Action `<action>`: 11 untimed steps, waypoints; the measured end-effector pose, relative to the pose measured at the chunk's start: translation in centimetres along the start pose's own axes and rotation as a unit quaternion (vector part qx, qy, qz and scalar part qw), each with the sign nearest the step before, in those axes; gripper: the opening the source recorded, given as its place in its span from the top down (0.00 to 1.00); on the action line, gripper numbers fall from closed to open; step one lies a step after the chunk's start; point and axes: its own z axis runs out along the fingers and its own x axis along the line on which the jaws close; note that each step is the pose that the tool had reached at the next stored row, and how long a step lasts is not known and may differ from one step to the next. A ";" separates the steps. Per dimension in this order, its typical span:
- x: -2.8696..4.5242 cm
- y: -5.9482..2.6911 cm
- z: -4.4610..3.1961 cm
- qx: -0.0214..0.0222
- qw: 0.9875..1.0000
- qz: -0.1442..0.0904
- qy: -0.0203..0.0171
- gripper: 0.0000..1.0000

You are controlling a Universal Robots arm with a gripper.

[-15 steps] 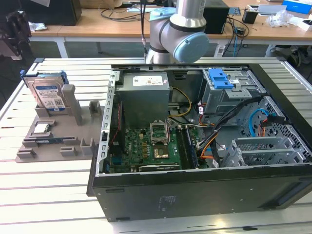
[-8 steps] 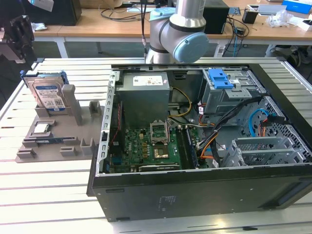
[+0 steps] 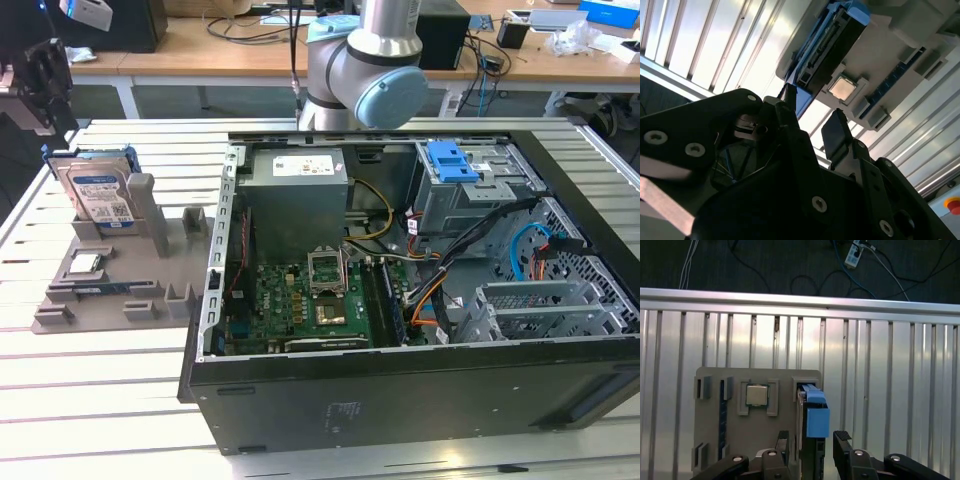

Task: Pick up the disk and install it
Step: 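Pick up the disk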

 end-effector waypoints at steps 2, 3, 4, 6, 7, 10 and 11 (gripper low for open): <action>0.00 0.00 0.08 0.000 1.000 0.000 0.000 0.52; 0.01 -0.01 0.14 0.000 1.000 0.000 0.000 0.52; 0.01 -0.01 0.19 0.000 1.000 0.000 0.000 0.52; 0.01 -0.01 0.31 0.000 1.000 0.000 0.000 0.52; 0.01 -0.01 0.35 0.000 1.000 0.000 0.000 0.52; 0.01 -0.02 0.43 0.000 1.000 0.000 0.000 0.52; 0.01 -0.02 0.53 0.000 1.000 0.000 0.000 0.52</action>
